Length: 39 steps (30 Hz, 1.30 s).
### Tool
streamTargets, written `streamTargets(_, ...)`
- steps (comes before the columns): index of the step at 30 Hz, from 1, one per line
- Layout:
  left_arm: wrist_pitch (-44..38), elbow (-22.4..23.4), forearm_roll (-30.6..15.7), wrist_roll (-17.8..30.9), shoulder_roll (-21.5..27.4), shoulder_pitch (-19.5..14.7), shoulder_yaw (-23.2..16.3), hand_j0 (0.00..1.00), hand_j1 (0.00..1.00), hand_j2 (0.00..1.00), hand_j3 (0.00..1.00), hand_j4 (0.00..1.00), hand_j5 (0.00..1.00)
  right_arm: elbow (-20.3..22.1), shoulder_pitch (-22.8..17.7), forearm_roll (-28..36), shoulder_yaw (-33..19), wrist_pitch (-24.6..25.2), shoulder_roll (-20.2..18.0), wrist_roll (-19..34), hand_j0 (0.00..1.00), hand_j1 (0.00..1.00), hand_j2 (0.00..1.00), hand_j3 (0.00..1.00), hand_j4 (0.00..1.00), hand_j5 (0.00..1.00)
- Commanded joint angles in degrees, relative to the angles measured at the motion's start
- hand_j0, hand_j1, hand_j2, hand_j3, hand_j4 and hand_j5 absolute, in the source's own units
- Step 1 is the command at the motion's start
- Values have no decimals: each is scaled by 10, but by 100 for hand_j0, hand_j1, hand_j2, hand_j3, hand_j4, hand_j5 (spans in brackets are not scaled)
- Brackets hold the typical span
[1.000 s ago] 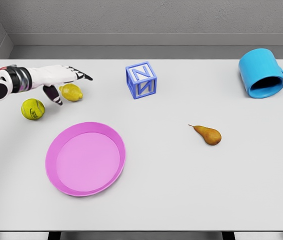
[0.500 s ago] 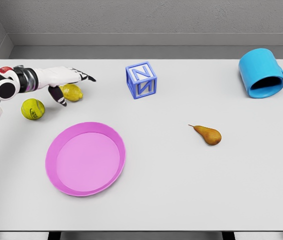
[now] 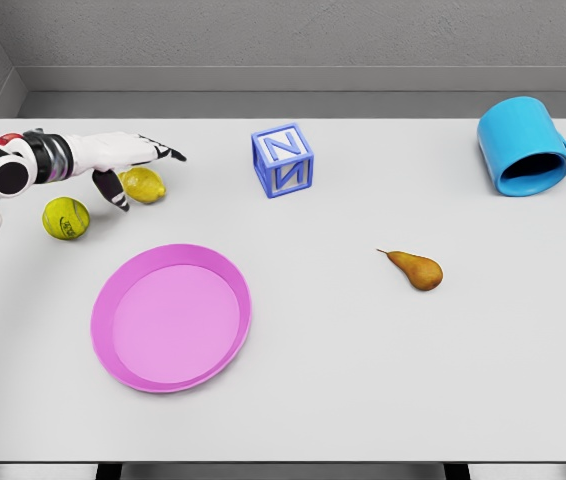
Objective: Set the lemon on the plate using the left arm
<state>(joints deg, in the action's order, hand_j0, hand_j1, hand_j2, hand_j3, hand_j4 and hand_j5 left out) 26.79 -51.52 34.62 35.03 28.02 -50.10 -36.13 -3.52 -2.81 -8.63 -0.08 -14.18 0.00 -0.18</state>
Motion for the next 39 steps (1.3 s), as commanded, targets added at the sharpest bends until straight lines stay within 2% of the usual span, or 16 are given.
streamTargets(1, -4, 3, -2, 0, 0, 0, 1, 100, 100, 100, 100, 100, 100, 0, 0, 0, 0, -1, 0, 0, 100, 100, 100, 100, 100, 100)
streamTargets(39, -6, 24, 6, 0, -12, -6, 1, 100, 100, 100, 100, 100, 100, 0, 0, 0, 0, 0, 0, 0, 100, 100, 100, 100, 100, 100)
